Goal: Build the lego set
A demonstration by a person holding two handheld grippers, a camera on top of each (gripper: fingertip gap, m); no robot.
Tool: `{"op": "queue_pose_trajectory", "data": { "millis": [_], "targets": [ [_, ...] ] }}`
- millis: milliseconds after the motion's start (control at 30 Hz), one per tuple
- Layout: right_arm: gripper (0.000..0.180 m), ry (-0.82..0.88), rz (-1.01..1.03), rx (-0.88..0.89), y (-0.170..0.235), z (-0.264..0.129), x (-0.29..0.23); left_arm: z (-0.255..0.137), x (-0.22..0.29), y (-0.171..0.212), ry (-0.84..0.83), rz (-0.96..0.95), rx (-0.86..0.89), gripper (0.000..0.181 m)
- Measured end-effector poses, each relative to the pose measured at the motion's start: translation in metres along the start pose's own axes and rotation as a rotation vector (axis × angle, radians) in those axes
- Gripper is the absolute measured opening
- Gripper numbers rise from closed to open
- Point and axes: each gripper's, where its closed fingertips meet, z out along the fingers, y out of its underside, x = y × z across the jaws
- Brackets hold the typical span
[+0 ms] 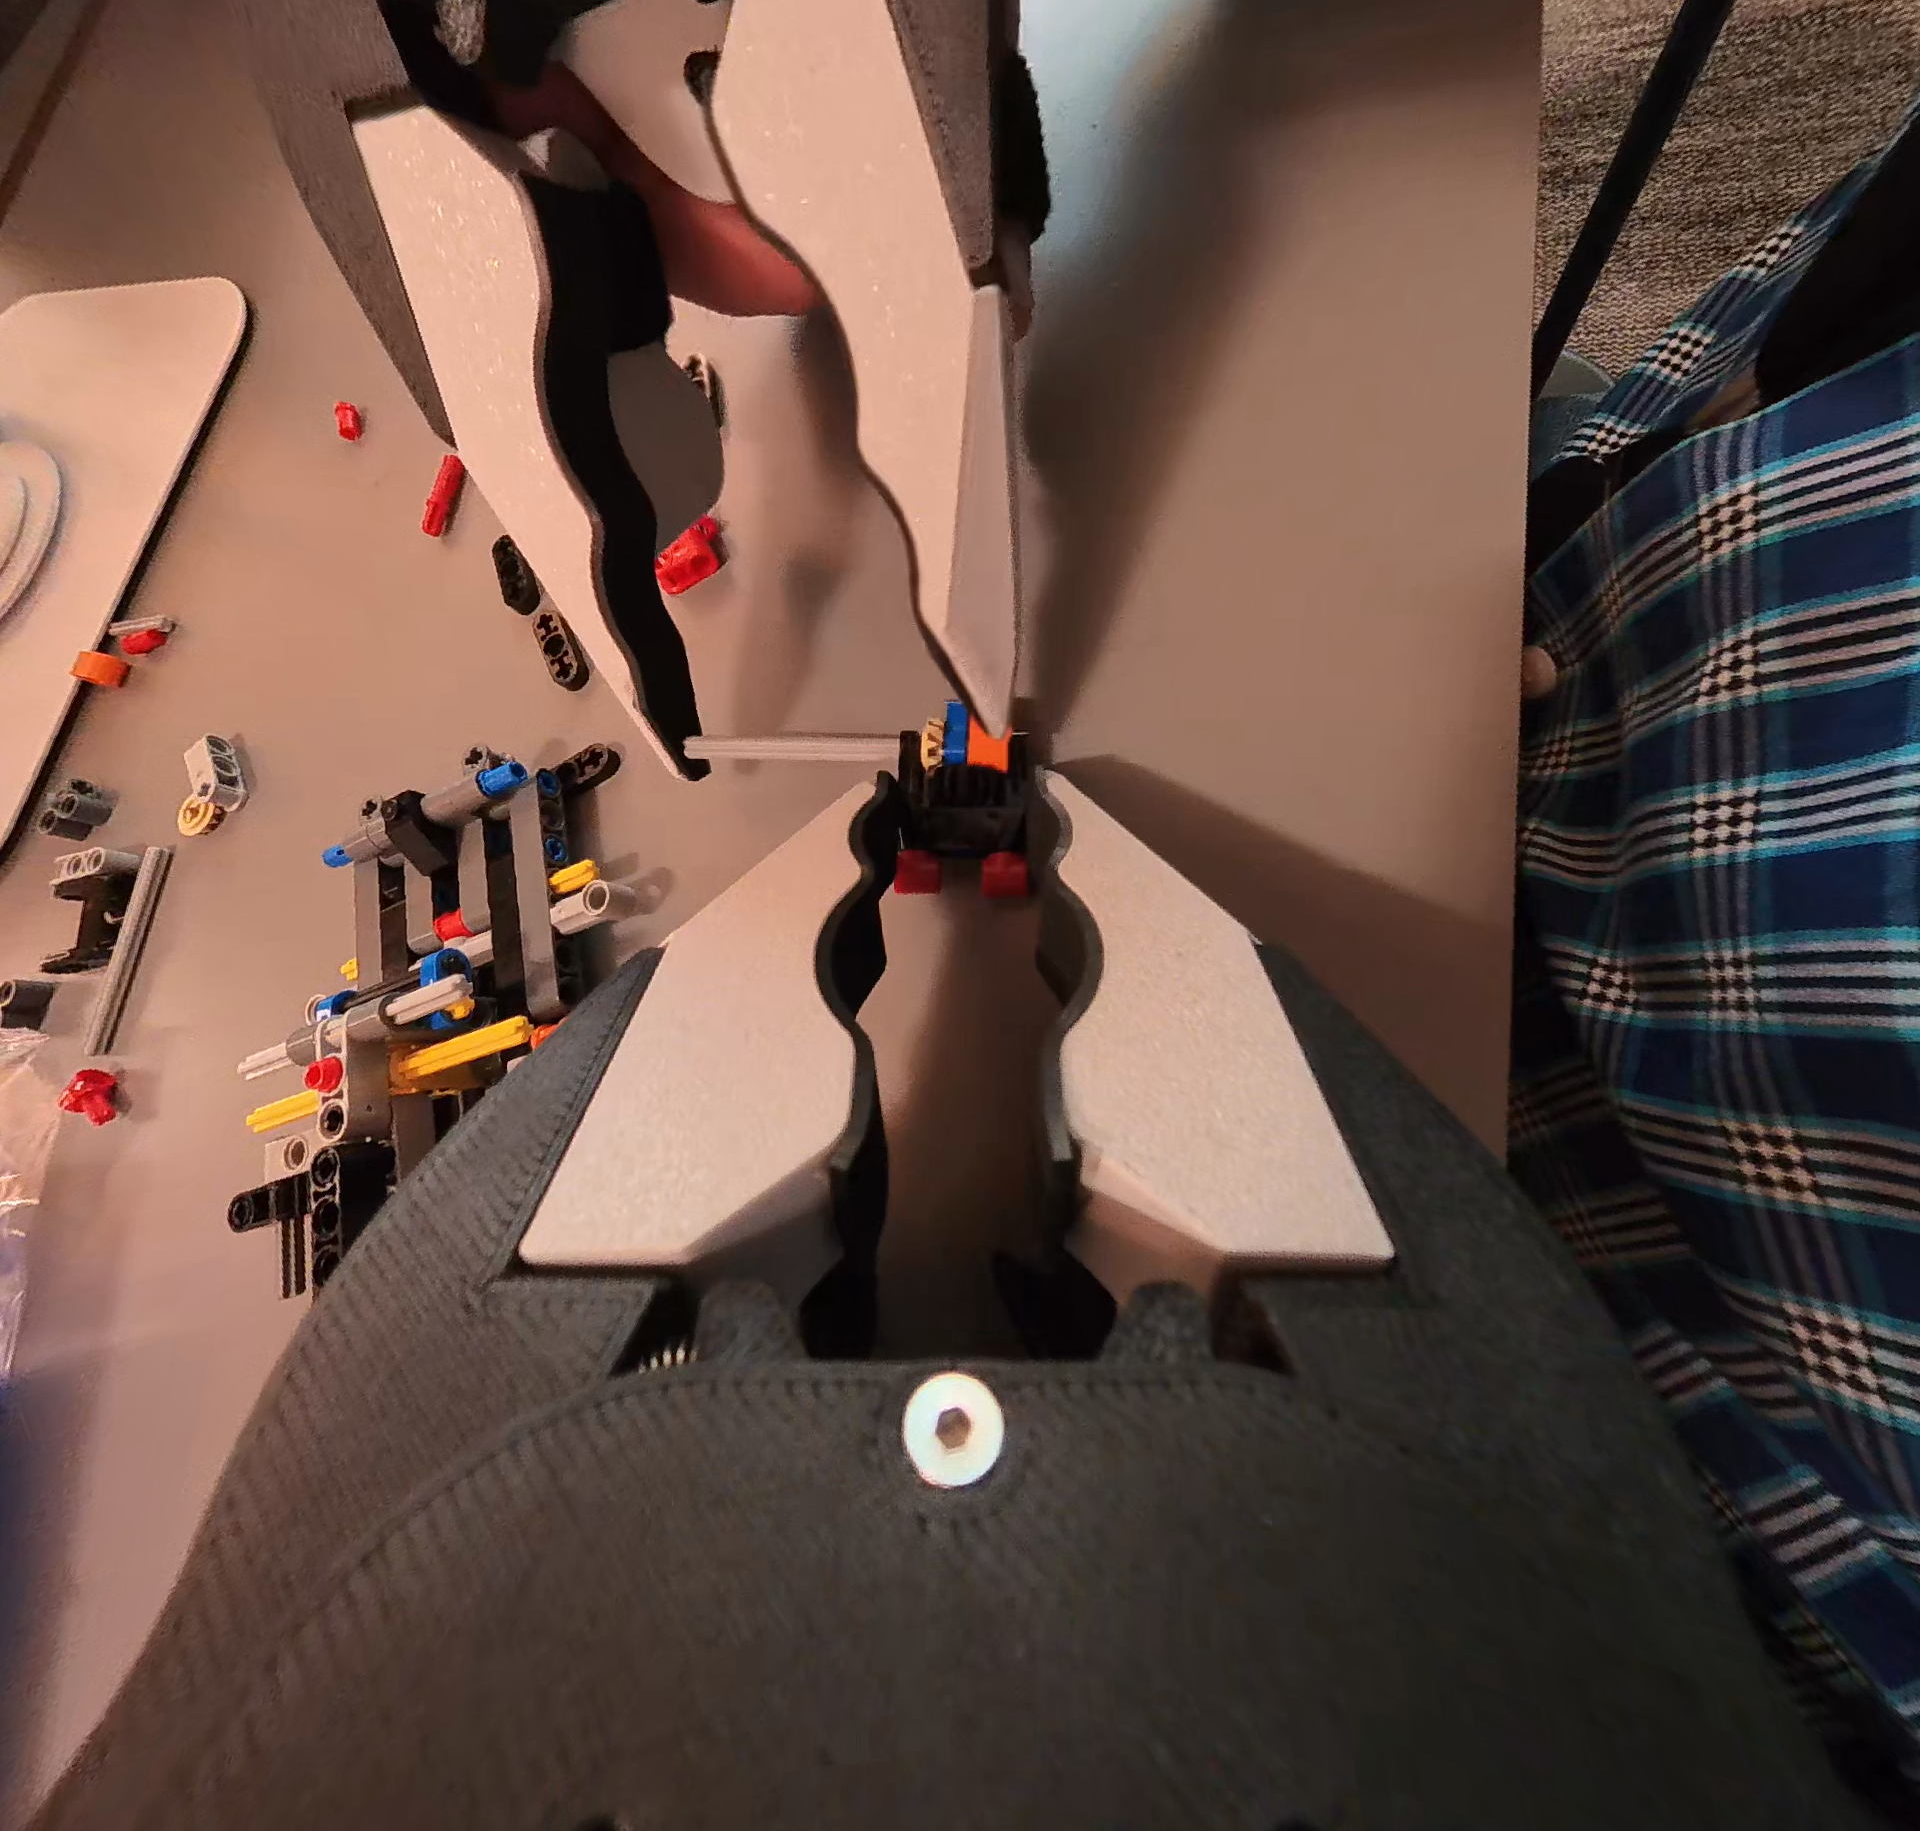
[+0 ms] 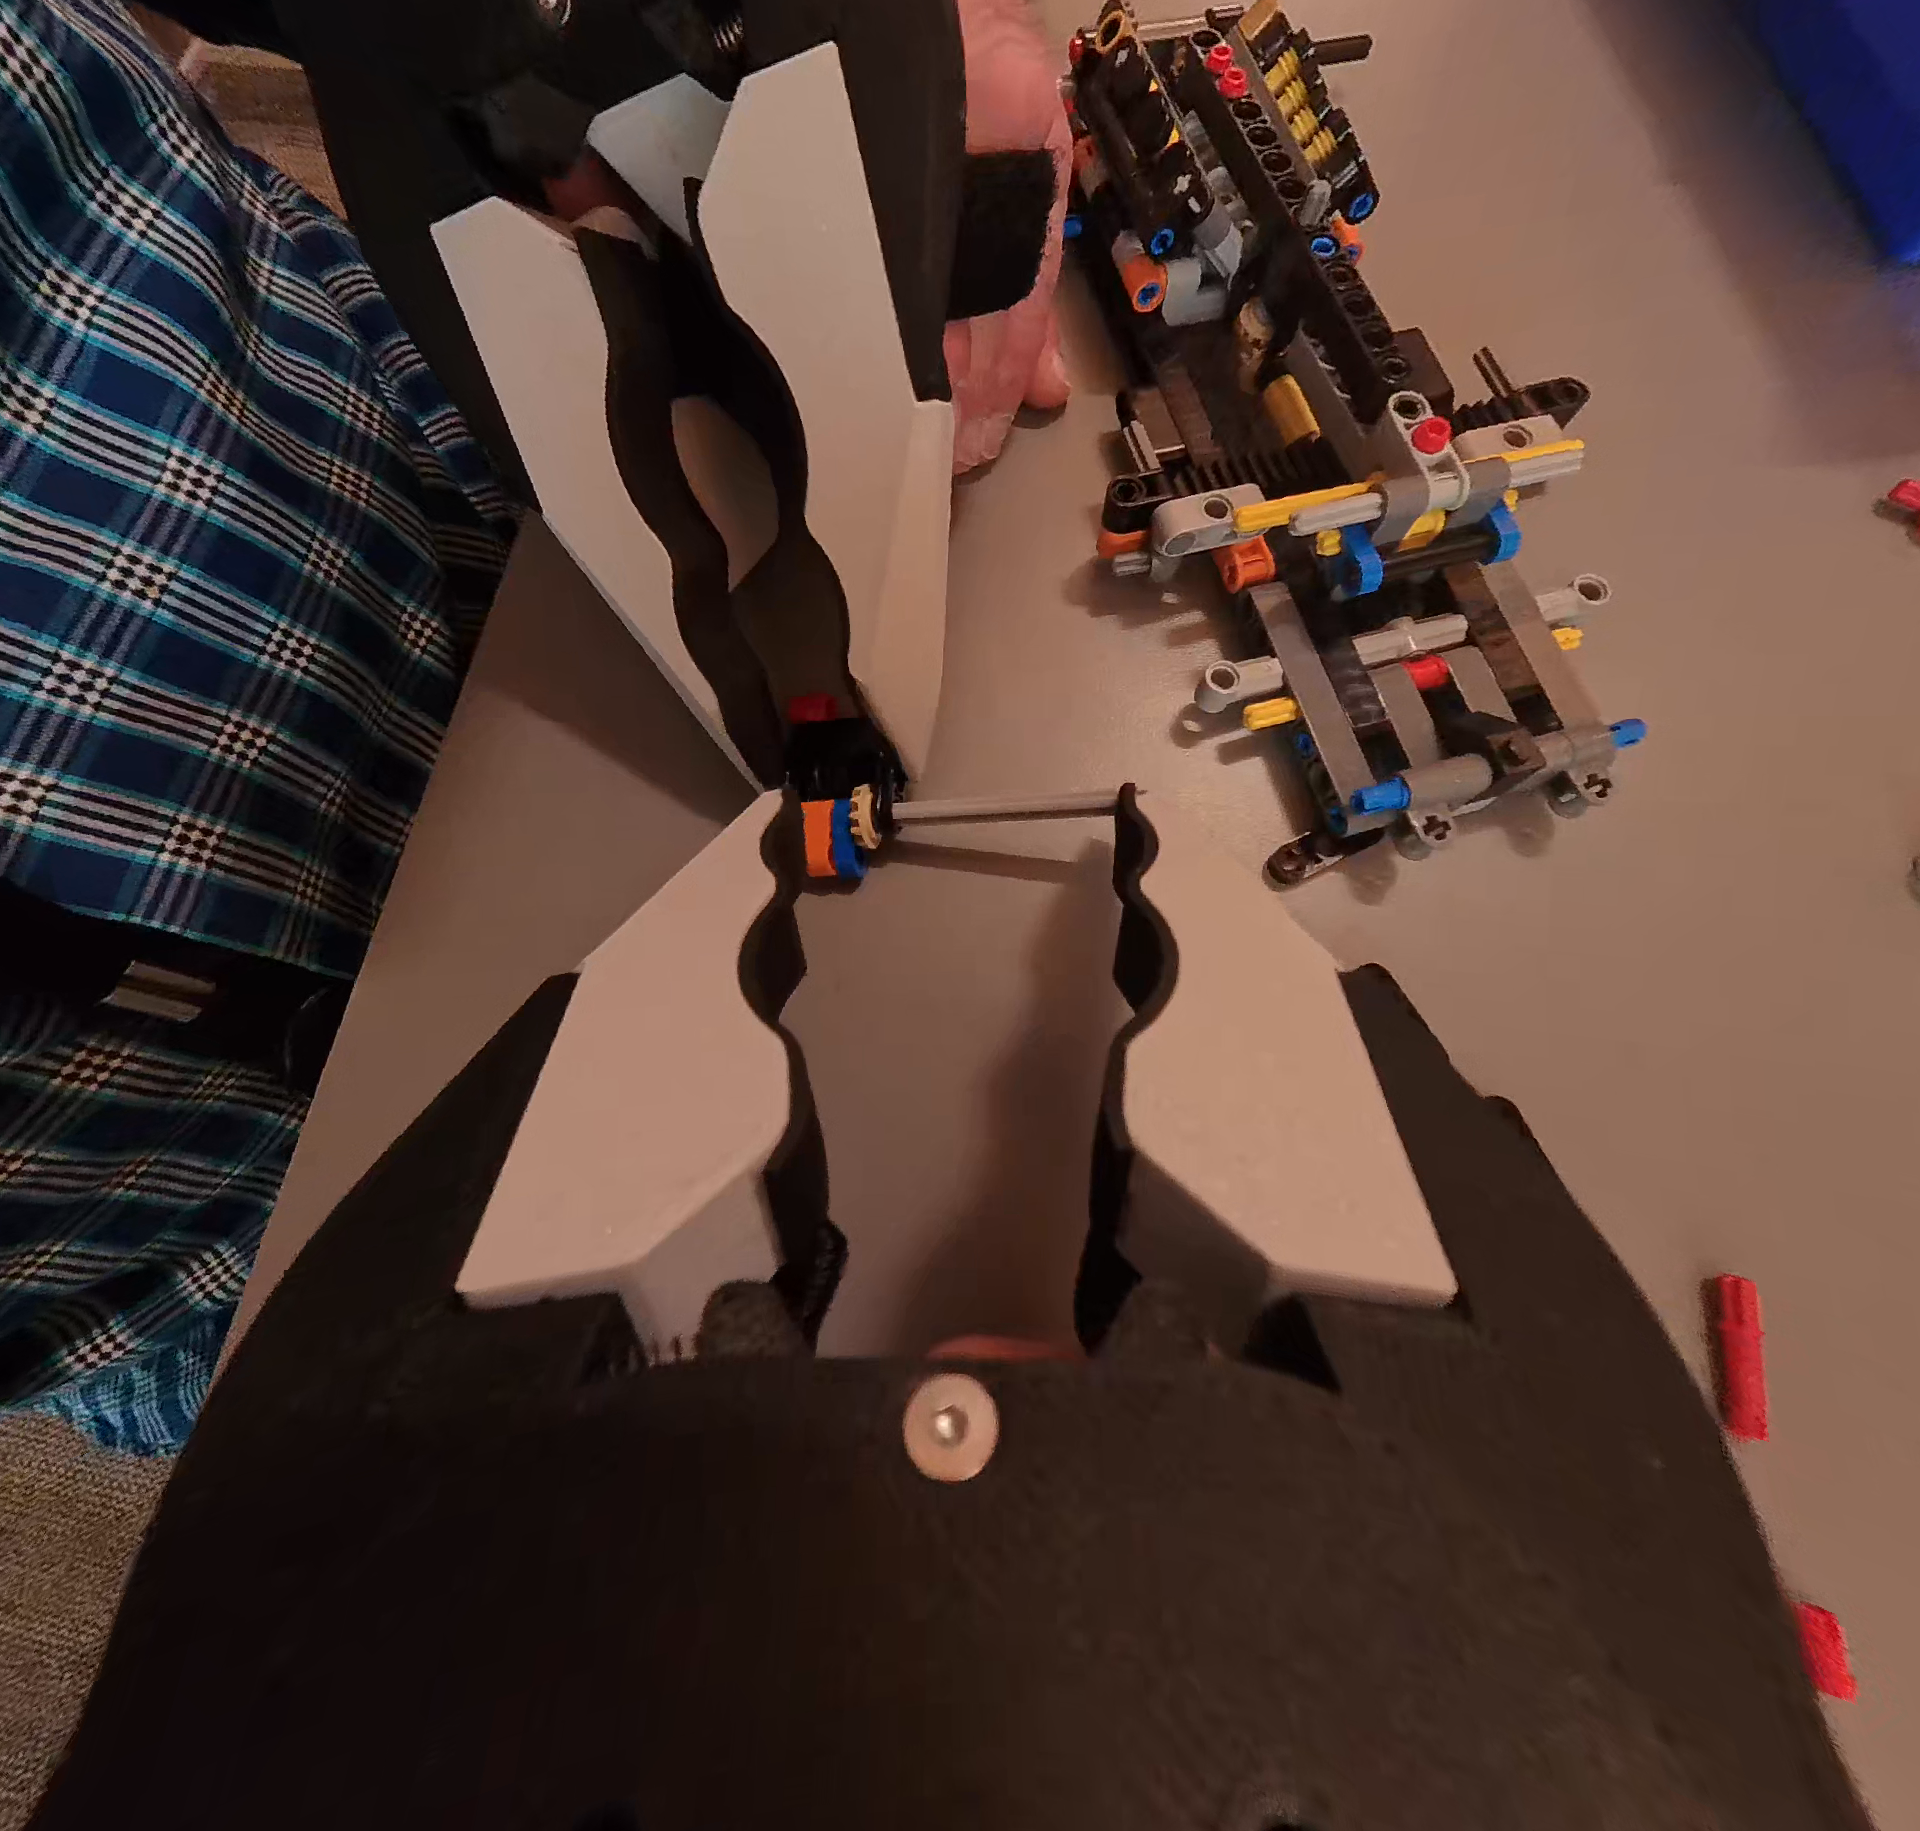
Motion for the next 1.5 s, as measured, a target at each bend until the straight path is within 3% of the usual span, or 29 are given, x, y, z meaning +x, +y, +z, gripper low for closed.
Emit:
{"op": "queue_pose_trajectory", "data": {
  "millis": [467, 933, 1200, 1500],
  "targets": [
    [0.047, -0.008, 0.012, 0.007, -0.001, -0.001, 0.001, 0.0, 0.003, -0.001, 0.017, 0.003, 0.002, 0.024],
    [0.012, -0.186, 0.383, 0.056, -0.006, -0.012, 0.02, -0.001, 0.006, -0.004, -0.04, 0.15, 0.035, 0.023],
    [0.021, -0.298, 0.501, 0.014, -0.002, -0.005, 0.012, -0.001, 0.006, -0.004, -0.081, 0.213, 0.047, 0.023],
    [0.007, -0.37, 0.548, 0.015, -0.006, -0.005, 0.005, 0.0, 0.004, -0.004, -0.088, 0.211, 0.045, 0.023]
  ]
}}
